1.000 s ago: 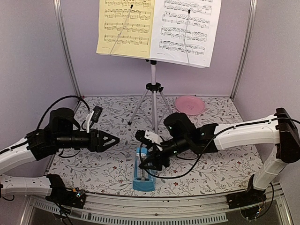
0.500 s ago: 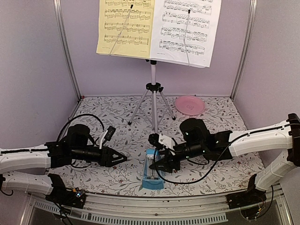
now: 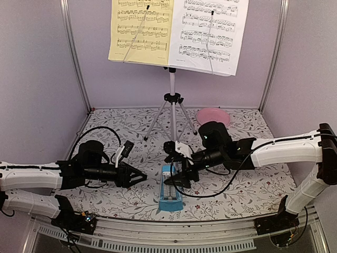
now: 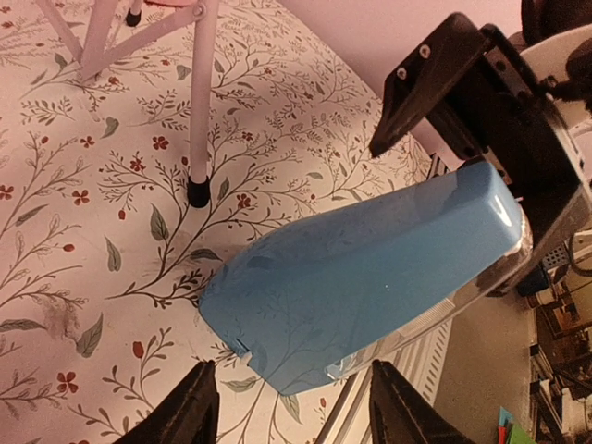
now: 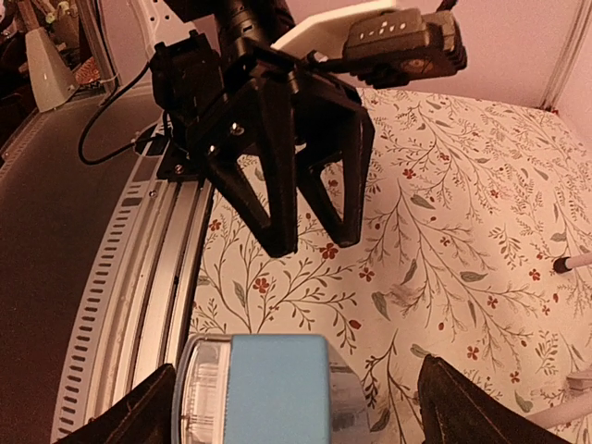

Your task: Set up the instrument practice props

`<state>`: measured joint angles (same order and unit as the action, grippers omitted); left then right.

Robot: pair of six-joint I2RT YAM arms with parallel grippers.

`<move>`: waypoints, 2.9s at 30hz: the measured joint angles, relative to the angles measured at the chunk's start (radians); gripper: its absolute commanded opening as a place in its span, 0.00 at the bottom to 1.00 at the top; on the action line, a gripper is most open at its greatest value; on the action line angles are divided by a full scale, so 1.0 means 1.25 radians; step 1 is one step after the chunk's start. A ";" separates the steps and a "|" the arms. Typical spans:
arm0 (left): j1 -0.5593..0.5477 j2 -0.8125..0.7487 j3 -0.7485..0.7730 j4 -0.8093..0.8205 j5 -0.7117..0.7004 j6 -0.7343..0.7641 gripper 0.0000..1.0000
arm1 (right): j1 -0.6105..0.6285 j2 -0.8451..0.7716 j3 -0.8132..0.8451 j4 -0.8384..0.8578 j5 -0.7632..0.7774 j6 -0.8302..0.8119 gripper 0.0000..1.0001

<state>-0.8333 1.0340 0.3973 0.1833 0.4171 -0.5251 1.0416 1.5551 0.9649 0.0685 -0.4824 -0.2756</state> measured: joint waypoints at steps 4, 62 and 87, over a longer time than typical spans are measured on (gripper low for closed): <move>0.000 -0.001 0.000 0.000 -0.010 0.016 0.60 | -0.005 -0.004 0.017 0.020 0.003 -0.015 0.99; -0.271 0.172 0.003 0.268 -0.334 0.091 0.61 | 0.245 -0.124 0.049 -0.352 0.729 0.733 0.93; -0.271 0.024 -0.039 0.136 -0.447 0.125 0.63 | 0.209 -0.096 -0.037 -0.270 0.776 0.838 0.55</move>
<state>-1.1717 1.0637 0.3481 0.3527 -0.1417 -0.3687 1.3029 1.4357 0.9188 -0.2691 0.4873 0.7719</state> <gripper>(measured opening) 0.627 0.678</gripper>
